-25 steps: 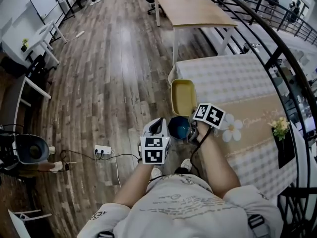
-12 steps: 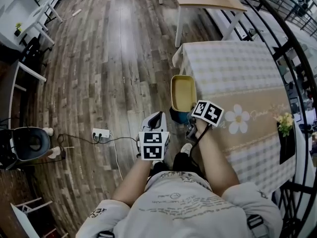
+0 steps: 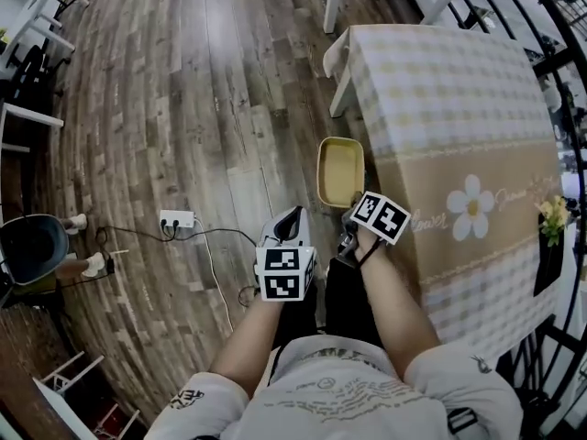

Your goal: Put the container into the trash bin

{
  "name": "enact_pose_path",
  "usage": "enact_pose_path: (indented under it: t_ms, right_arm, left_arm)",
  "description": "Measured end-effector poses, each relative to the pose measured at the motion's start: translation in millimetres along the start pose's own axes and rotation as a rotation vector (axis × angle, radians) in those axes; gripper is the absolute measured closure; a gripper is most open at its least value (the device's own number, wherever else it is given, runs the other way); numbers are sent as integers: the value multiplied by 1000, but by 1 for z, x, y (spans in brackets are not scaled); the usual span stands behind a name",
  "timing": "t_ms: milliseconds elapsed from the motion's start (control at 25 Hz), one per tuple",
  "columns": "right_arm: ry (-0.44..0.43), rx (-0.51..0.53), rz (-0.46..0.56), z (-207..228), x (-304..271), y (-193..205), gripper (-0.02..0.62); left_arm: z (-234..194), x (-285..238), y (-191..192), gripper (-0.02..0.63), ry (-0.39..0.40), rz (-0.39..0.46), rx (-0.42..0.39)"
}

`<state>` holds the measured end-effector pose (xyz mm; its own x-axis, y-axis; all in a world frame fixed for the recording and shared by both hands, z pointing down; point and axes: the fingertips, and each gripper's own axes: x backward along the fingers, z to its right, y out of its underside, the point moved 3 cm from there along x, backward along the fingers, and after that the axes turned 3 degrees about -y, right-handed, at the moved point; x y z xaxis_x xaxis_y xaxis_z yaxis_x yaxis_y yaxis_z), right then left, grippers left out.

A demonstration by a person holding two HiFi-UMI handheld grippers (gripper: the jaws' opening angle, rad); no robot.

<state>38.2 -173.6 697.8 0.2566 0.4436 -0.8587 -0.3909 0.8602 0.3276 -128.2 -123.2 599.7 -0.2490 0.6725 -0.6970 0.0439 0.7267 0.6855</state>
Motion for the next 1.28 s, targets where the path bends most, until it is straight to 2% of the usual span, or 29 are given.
enact_pose_path:
  t_ms: [200,400,720,1000,1040,1120,1280]
  right_arm:
    - [52,-55,6,42,-89,38,571]
    - [149,-88,-10,91,-145,69,571]
    - [265,-111,-9,141,-222,80,571]
    - [345,-84,18,152,-265,65,570]
    - [341,-75,30,151,-269,63,560]
    - [317,-63,46,145,-275,60,445]
    - [294,-31,60,133,-274,58,443]
  left_arm:
    - [-27,-66,42,601,11,-25,-62]
    - [-49,-103,84,601,12,-77,-56]
    - [-55,-137,152,601,55,-208,-84]
    - [-64,-153,154,601,68,-214,-92]
    - [-67,-153,152,601,66,-211,-94]
    - [-74,-154,149,601,58,-207,-98]
    - [-86,-153,145,601,41,-202,-84]
